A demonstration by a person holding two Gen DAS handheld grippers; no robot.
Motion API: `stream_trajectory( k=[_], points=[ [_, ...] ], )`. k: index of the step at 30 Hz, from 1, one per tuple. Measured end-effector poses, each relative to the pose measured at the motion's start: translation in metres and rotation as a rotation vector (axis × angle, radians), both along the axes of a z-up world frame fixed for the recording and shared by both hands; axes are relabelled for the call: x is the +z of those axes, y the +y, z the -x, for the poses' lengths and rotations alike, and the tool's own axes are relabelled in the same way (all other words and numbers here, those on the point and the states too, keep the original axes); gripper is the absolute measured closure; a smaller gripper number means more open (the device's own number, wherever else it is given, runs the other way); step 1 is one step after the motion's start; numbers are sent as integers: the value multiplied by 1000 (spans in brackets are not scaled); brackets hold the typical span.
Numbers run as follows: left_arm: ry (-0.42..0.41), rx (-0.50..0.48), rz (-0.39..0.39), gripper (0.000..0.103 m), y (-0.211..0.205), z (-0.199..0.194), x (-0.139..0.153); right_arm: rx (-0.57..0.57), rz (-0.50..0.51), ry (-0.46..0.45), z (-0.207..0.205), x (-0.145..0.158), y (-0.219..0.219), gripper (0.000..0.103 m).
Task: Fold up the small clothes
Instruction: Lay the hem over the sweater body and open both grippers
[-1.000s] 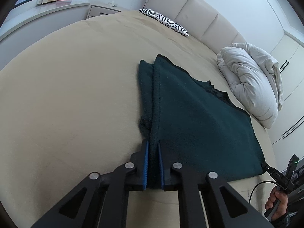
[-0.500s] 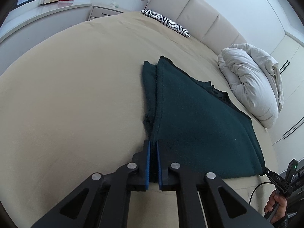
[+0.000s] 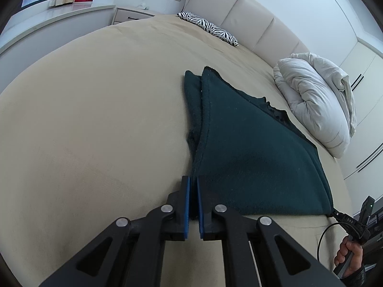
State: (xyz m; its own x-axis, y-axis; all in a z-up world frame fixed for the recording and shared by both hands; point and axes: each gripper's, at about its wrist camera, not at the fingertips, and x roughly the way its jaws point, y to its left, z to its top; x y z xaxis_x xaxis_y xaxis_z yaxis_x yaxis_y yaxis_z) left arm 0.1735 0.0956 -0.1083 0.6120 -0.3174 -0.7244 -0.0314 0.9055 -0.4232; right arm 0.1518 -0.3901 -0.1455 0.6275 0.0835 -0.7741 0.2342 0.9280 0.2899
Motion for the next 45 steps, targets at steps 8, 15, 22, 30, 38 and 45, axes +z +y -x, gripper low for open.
stream_trajectory(
  k=[8, 15, 22, 30, 38, 45],
  points=[
    [11, 3, 25, 96, 4, -1, -5, -7, -19, 5, -3, -7, -6, 98],
    [16, -4, 31, 96, 6, -2, -3, -11, -21, 5, -2, -4, -5, 98],
    [13, -11, 15, 96, 3, 1, -5, -28, -39, 5, -4, -5, -14, 99],
    [19, -10, 31, 96, 2, -1, -5, -20, -11, 25, -5, -3, -6, 98],
    [27, -23, 40, 93, 5, -1, -6, -25, -61, 36, -7, -10, -14, 98],
    [32, -17, 77, 90, 7, -3, -8, -31, -91, 8, -2, -9, -15, 97]
  ],
)
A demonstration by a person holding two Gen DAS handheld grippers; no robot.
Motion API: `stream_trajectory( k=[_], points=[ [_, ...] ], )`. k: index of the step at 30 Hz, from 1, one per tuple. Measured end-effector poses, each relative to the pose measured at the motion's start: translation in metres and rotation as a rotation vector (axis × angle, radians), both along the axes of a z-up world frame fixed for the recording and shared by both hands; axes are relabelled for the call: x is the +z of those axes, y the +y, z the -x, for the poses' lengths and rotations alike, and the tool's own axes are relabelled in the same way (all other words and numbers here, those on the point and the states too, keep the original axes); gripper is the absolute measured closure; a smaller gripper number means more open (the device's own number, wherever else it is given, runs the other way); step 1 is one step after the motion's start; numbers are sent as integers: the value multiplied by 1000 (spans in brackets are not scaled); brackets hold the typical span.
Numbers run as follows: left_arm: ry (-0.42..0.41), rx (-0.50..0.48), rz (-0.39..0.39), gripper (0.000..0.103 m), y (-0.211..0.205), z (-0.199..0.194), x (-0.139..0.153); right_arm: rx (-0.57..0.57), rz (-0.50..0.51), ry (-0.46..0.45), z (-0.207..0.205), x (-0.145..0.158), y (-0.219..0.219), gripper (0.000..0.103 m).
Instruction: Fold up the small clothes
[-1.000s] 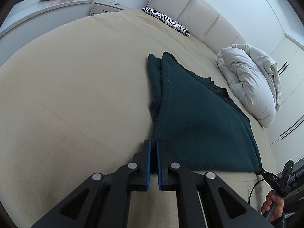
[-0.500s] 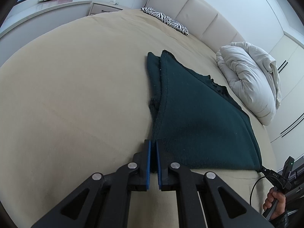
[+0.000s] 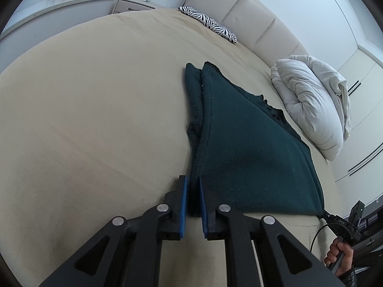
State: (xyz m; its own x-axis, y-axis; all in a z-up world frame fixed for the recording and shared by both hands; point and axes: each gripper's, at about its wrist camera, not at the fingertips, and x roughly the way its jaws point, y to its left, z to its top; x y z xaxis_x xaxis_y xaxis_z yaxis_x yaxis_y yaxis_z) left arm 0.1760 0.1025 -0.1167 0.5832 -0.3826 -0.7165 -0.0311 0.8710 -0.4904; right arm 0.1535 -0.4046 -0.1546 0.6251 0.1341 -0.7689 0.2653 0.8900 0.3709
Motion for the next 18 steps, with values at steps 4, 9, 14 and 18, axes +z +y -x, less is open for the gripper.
stream_trajectory(
  k=[4, 9, 14, 18],
  points=[
    [2, 11, 19, 85, 1, 3, 3, 1, -7, 17, 1, 4, 1, 95],
    [-13, 30, -41, 80, -2, 10, 19, -26, -4, 18, 4, 17, -2, 93],
    [-139, 30, -140, 70, -16, 9, 58, -98, 56, -43, 3, 48, -2, 75],
    [-189, -37, -183, 68, -47, -23, 67, -26, 6, -113, -24, 66, 19, 60]
  ],
)
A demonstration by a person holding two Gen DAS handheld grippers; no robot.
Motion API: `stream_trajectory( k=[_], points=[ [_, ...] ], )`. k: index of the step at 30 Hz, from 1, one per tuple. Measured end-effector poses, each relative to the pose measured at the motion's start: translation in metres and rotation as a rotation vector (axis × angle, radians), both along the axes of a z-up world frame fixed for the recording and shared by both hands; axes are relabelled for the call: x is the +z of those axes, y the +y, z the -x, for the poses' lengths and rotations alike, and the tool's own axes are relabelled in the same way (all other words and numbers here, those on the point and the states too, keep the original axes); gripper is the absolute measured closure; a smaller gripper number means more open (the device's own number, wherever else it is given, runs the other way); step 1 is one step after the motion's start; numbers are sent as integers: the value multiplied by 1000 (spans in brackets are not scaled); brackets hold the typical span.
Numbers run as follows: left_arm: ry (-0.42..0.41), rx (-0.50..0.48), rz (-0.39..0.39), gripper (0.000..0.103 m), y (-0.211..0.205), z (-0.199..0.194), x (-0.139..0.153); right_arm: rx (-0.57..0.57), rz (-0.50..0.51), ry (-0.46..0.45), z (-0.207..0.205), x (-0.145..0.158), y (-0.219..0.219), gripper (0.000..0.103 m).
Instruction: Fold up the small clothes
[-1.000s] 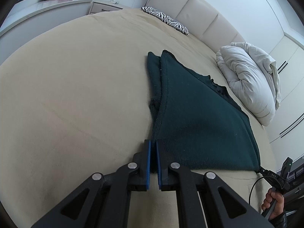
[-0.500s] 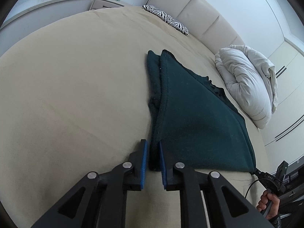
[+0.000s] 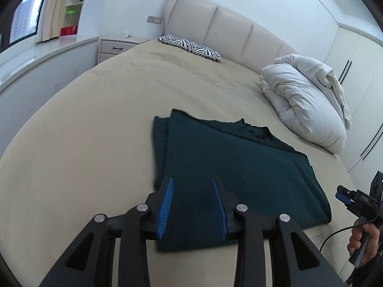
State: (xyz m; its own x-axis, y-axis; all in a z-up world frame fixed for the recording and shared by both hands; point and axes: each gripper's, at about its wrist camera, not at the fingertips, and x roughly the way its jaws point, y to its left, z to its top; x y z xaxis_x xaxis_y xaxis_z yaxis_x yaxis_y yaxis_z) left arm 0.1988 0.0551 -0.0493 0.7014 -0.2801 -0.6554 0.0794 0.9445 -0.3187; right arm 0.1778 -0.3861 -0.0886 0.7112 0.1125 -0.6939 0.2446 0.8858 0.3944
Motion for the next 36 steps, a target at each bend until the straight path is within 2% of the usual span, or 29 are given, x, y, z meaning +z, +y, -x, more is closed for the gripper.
stream_trajectory(
  k=[4, 6, 9, 11, 13, 15, 17, 19, 20, 23, 24, 26, 28, 29, 30, 32, 34, 35, 36],
  points=[
    [-63, -51, -66, 68, -44, -44, 0, 192, -134, -52, -53, -1, 43, 60],
    [-85, -87, -106, 68, -68, -64, -4, 251, -182, -60, -85, -10, 64, 60],
    [-98, -109, -184, 67, -92, -85, -15, 271, -311, -28, -130, -32, 74, 60],
    [-67, -120, -205, 64, -99, -99, -28, 214, -348, 21, -160, -55, 67, 60],
    [-30, -105, -231, 64, -97, -110, -45, 166, -415, 20, -174, -74, 48, 63],
    [3, -77, -183, 64, -87, -115, -58, 109, -474, -19, -175, -84, 23, 73],
    [13, -45, -58, 64, -67, -119, -66, 28, -544, -78, -165, -93, -11, 77],
    [15, -43, -18, 64, -61, -118, -67, -22, -607, -149, -150, -103, -40, 86],
    [15, -45, -19, 64, -62, -118, -68, -48, -607, -173, -141, -105, -51, 90],
    [19, -45, -11, 64, -61, -115, -67, -137, -555, -237, -109, -105, -73, 90],
    [24, -40, -5, 64, -60, -113, -67, -183, -573, -250, -96, -111, -83, 87],
    [34, -25, -16, 64, -57, -105, -64, -248, -644, -280, -77, -120, -102, 89],
    [35, -20, -39, 64, -55, -92, -62, -287, -521, -225, -66, -104, -101, 86],
    [42, -10, -53, 64, -55, -83, -60, -278, -447, -201, -62, -92, -94, 82],
    [40, -10, -52, 64, -54, -74, -58, -260, -417, -201, -54, -81, -89, 82],
    [20, -33, -68, 60, -59, -53, -52, -181, -428, -227, -46, -62, -63, 81],
    [14, -47, -147, 56, -68, -39, -52, -75, -392, -233, -46, -45, -26, 80],
    [21, -45, -171, 55, -69, -35, -55, 18, -362, -233, -50, -37, 6, 76],
    [31, -43, -175, 55, -69, -33, -58, 91, -347, -214, -51, -31, 30, 62]
  ],
)
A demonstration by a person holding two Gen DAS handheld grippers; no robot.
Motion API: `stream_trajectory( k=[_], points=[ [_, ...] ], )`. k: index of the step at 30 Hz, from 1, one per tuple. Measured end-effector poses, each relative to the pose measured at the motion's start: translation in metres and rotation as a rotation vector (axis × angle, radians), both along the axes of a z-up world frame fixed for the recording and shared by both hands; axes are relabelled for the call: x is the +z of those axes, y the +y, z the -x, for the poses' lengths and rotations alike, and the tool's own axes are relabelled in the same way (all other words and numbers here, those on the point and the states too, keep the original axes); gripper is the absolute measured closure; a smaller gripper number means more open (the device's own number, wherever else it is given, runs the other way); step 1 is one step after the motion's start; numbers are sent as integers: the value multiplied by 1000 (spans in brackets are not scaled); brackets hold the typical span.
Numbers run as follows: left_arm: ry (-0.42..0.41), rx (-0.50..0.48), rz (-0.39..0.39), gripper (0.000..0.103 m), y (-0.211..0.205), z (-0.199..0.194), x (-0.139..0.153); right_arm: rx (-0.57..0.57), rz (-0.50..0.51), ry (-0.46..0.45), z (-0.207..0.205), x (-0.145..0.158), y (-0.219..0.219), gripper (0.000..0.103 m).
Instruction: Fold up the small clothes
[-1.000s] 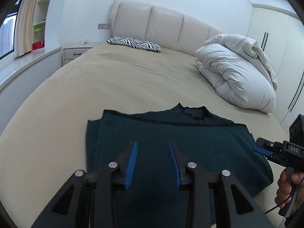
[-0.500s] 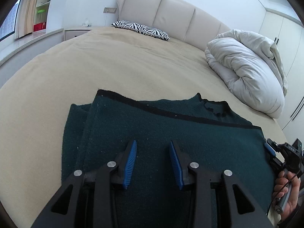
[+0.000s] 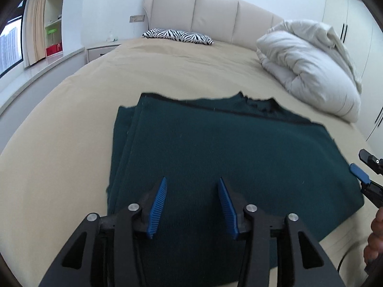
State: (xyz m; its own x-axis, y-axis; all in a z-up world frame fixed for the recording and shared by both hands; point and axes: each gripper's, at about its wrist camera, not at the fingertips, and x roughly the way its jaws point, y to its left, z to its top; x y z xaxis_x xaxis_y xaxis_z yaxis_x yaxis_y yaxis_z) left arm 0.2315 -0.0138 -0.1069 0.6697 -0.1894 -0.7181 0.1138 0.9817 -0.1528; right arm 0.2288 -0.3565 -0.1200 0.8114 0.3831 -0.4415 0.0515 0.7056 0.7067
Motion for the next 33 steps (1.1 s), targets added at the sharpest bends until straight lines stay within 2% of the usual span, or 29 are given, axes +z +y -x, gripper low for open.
stream_trajectory(
  k=[1, 2, 4, 5, 6, 8, 13, 17, 20, 21, 27, 30, 33],
  points=[
    [16, 2, 3, 55, 2, 0, -3, 85, 25, 26, -9, -1, 29, 56],
    [34, -2, 8, 55, 4, 0, -6, 142, 41, 48, -15, -6, 48, 54],
    [37, -17, -6, 54, 4, 0, -8, 237, 58, 140, -29, -29, 81, 54],
    [39, -29, -18, 53, 3, 0, -10, 237, 60, 184, -32, -38, 86, 56],
    [37, -31, -17, 53, 3, 3, -11, 214, 49, 195, -30, -48, 86, 63],
    [37, -33, 1, 53, 6, 3, -12, 161, -1, 162, -22, -49, 66, 67],
    [25, -33, -18, 53, 3, 7, -15, -92, 6, 174, 13, -44, -12, 69],
    [22, -34, -10, 53, 5, 6, -16, -229, 36, 197, 34, -29, -44, 64],
    [19, -34, -22, 53, 3, 6, -16, -137, 4, 164, 26, -15, -24, 64],
    [19, -34, -23, 53, 3, 6, -16, -96, 6, 154, 41, -11, -11, 64],
    [17, -34, -24, 53, 3, 7, -16, 201, 18, 130, 1, 0, 97, 64],
    [14, -36, -21, 53, 4, 6, -16, 253, 27, 172, -16, -14, 118, 64],
    [13, -38, -11, 53, 5, 6, -17, 234, 20, 232, -43, -34, 120, 66]
  ],
)
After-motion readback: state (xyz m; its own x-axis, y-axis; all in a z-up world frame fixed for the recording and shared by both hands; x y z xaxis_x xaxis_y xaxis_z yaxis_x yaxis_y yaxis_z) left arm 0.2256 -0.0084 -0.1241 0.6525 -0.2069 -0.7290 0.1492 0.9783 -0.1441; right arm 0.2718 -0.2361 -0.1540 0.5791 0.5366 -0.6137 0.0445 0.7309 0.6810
